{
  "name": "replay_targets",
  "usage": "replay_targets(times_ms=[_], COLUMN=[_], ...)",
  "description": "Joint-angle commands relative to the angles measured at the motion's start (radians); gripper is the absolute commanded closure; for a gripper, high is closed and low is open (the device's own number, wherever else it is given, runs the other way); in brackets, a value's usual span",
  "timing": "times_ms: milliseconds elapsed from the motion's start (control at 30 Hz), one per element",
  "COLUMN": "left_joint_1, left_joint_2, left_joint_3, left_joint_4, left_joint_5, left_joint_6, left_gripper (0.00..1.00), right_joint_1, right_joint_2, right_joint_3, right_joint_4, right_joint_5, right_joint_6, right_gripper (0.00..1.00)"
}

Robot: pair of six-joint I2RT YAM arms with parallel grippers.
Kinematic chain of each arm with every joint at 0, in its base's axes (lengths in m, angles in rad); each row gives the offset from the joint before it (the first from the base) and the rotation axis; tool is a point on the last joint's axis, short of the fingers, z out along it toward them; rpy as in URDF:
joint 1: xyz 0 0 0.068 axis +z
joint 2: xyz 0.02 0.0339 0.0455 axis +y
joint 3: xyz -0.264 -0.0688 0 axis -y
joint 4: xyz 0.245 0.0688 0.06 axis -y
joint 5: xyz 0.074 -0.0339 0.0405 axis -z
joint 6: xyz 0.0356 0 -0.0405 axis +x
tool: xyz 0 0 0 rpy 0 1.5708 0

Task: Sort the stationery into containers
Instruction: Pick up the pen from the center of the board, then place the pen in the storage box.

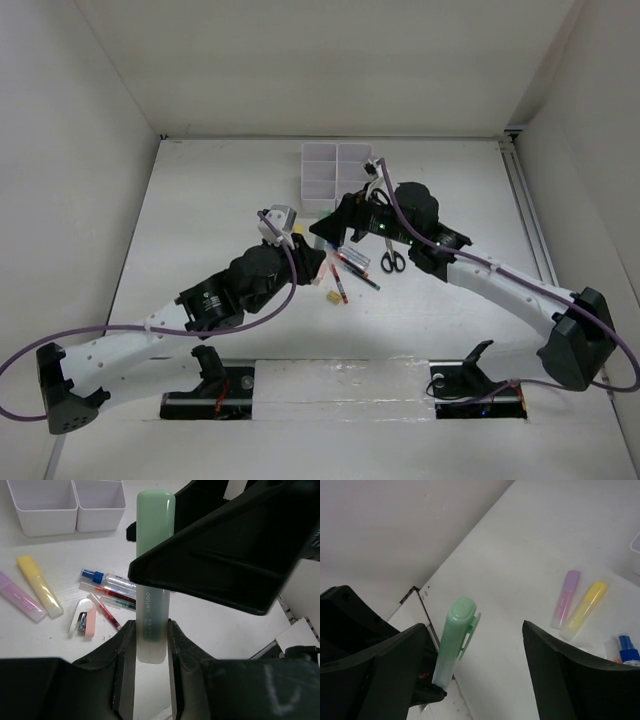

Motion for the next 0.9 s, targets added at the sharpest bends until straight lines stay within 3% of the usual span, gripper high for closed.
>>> replay_targets(times_ms=[0, 100, 200, 267, 300, 333, 367, 433, 600, 767, 867], left_joint_1=[-0.005, -0.005, -0.005, -0.005, -0.005, -0.005, -0.005, -0.005, -0.005, -0.005, -0.005], left_joint_2=[-0.015, -0.015, -0.006, 0.005, 0.005, 0.014, 0.014, 0.003, -0.03, -0.031, -0.031], left_joint_3=[-0.014, -0.014, -0.014, -0.014, -0.014, -0.014, -0.014, -0.014, -0.024, -0.002, -0.002], left_joint_4=[0.053, 0.053, 0.053, 0.053, 0.053, 0.053, 0.042, 0.03, -0.044, -0.186, -0.233], left_joint_5=[-0.018, -0.018, -0.009, -0.009, 0.0, 0.0, 0.0, -0.039, -0.127, -0.263, -0.273], left_joint_6=[0.019, 0.019, 0.019, 0.019, 0.019, 0.019, 0.019, -0.003, -0.075, -0.22, -0.245], left_gripper=[1.0, 1.0, 1.0, 1.0, 1.0, 0.86, 0.63, 0.01, 0.0, 0.0, 0.0], right_joint_1=[0.024, 0.035, 0.035, 0.044, 0.044, 0.044, 0.044, 0.026, -0.132, -0.224, -0.279], right_joint_2=[0.019, 0.029, 0.05, 0.059, 0.059, 0.059, 0.059, 0.059, 0.154, 0.372, 0.532], right_joint_3=[0.042, 0.051, 0.06, 0.07, 0.07, 0.07, 0.07, 0.07, 0.186, 0.39, 0.546], right_joint_4=[0.077, 0.112, 0.121, 0.132, 0.143, 0.152, 0.152, 0.152, 0.143, 0.111, 0.111], right_joint_5=[-0.008, -0.028, -0.042, -0.061, -0.062, -0.062, -0.049, -0.022, 0.093, 0.231, 0.207], right_joint_6=[0.028, 0.039, 0.039, 0.039, 0.039, 0.039, 0.039, -0.016, -0.122, -0.309, -0.393], right_gripper=[0.18, 0.44, 0.84, 1.0, 1.0, 1.0, 1.0, 1.0, 1.0, 1.0, 1.0])
